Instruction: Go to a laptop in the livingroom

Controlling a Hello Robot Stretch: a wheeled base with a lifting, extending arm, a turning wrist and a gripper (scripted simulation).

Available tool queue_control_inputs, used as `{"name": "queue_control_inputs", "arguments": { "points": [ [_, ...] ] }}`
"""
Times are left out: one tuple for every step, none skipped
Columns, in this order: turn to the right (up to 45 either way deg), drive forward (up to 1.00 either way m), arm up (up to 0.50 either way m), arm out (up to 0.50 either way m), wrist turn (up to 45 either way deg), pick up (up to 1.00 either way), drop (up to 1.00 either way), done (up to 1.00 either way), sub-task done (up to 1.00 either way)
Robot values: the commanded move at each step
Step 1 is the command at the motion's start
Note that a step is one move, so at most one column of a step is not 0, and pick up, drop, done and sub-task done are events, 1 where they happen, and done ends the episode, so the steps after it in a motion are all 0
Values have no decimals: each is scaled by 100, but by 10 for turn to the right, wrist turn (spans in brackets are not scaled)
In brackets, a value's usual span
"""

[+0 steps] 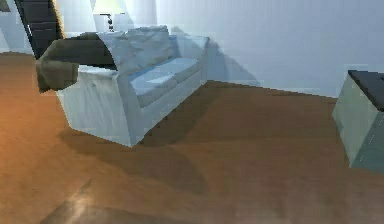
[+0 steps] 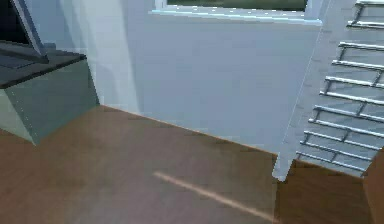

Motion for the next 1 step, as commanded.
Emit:
{"name": "queue_control_inputs", "arguments": {
  "points": [
    [-180,0,0,0,0,0,0,0,0]
  ]
}}
